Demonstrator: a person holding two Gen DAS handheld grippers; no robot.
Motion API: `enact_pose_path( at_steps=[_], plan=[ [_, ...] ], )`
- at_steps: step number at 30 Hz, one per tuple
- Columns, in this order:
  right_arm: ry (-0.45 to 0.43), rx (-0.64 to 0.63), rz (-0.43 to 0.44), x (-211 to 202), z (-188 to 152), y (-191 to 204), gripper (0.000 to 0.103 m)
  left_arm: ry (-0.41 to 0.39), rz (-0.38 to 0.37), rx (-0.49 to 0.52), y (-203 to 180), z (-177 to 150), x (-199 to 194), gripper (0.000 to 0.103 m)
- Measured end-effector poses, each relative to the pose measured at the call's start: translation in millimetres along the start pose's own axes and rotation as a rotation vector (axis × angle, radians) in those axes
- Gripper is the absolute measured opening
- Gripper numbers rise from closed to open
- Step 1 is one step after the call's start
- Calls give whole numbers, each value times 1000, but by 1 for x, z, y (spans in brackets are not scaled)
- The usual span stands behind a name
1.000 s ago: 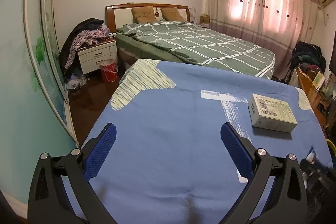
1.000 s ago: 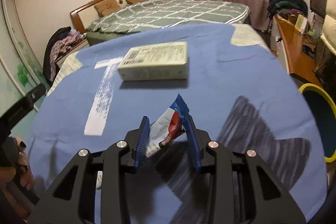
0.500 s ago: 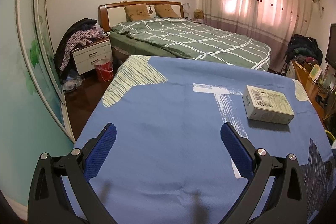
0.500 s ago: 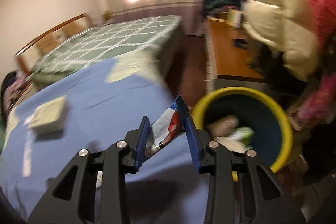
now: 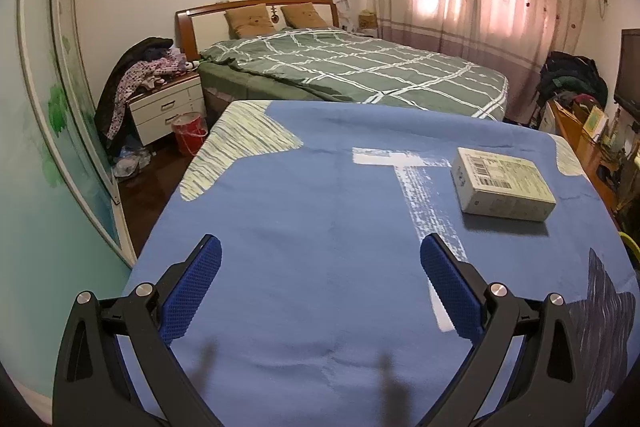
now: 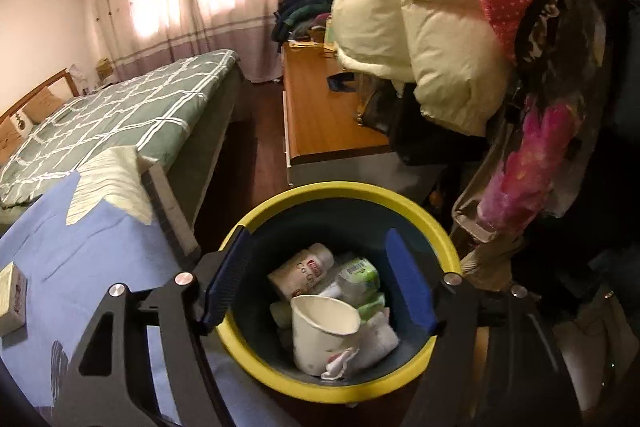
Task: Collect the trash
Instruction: 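Carry the wrapper over the bin and open the right tool, then reach the left tool to the white-green box and grasp it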
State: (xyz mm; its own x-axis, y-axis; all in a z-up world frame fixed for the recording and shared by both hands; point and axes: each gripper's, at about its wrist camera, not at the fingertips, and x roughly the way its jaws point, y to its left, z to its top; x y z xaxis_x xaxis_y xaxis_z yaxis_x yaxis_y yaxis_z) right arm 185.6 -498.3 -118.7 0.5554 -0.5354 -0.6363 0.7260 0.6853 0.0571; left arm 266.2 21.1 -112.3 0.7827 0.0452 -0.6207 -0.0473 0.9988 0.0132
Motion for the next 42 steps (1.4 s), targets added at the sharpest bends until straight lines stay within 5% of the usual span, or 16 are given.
enact_pose_path(
  at_steps=[9, 16, 21, 30, 42],
  plan=[
    [-77, -120, 30, -22, -6, 32, 79, 128, -128, 125, -59, -4, 14, 98],
    [-54, -103, 67, -20, -6, 30, 81, 173, -258, 139, -119, 23, 34, 98],
    [-56, -113, 78, -21, -6, 32, 81, 161, -281, 121, -125, 48, 62, 98],
    [-43, -123, 96, -20, -8, 36, 81, 265, -393, 203, -126, 52, 111, 98],
    [-38, -122, 99, -20, -9, 38, 81, 265, -599, 420, -183, 25, 73, 98]
  ],
)
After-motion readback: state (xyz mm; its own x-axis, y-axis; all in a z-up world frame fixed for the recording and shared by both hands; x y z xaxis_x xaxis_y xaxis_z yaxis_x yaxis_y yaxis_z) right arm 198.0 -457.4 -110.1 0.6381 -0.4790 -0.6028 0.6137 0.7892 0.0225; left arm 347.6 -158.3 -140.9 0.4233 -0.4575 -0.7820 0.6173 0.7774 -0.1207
